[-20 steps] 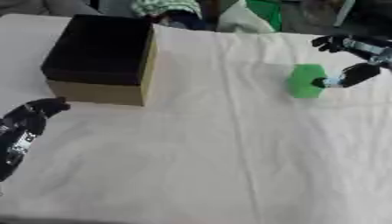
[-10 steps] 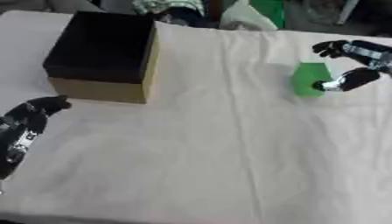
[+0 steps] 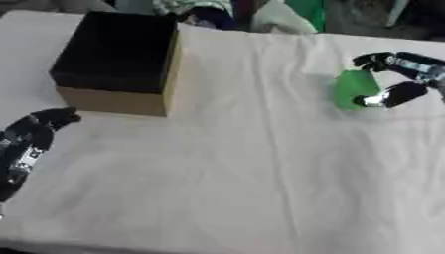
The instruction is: Pick up objects on the table and place them in the box.
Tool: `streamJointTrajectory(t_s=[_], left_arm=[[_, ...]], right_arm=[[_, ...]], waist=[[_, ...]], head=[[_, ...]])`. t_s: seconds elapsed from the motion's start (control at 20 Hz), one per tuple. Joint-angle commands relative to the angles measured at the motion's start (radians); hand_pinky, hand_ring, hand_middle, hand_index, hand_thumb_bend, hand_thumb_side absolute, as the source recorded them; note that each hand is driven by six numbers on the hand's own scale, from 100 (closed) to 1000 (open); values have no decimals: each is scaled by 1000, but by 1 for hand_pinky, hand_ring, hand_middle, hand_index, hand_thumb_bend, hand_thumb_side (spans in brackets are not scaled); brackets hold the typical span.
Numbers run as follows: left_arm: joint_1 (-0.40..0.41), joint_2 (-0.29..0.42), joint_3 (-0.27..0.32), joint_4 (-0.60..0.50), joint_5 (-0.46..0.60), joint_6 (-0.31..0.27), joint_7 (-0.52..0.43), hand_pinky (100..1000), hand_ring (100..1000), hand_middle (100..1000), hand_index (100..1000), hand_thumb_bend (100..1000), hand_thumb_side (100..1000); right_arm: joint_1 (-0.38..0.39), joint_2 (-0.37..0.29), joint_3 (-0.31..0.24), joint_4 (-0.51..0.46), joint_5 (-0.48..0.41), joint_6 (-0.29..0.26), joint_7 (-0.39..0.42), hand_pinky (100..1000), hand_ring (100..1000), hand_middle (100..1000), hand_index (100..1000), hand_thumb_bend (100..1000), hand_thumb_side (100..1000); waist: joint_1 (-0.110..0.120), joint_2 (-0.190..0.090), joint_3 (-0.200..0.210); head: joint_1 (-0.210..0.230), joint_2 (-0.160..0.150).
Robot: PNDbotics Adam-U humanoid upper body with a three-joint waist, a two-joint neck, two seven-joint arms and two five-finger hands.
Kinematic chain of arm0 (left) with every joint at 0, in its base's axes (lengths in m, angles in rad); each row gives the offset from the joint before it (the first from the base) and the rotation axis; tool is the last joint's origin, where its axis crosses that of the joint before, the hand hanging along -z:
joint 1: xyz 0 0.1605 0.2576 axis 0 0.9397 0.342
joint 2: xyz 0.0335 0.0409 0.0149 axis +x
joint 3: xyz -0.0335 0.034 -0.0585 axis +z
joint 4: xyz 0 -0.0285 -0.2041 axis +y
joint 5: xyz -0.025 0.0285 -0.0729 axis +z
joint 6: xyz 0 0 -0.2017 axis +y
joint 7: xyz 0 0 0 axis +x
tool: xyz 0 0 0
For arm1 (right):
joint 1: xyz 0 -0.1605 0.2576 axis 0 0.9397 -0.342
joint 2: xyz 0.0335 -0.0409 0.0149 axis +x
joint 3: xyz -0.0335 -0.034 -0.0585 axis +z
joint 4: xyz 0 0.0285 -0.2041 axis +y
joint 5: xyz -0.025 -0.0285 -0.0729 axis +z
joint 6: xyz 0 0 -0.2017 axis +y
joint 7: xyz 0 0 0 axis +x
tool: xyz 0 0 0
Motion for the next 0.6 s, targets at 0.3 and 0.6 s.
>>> streamJointTrajectory(t_s=[0.3,0.6], left_arm=[[-10,15,-2,-16,4,-2,-6,1000,957,736,844,100,673],[-10,14,-3,-15,4,-1,-7,1000,957,736,844,100,674]], right_arm=[[-11,-24,-11,6,23,-181,170,947,913,882,952,427,298],[-6,-22,-12,9,48,-178,156,898,856,710,833,422,305]], waist=[[2,-12,7],[1,-11,8]], head=[[-1,10],[1,12]])
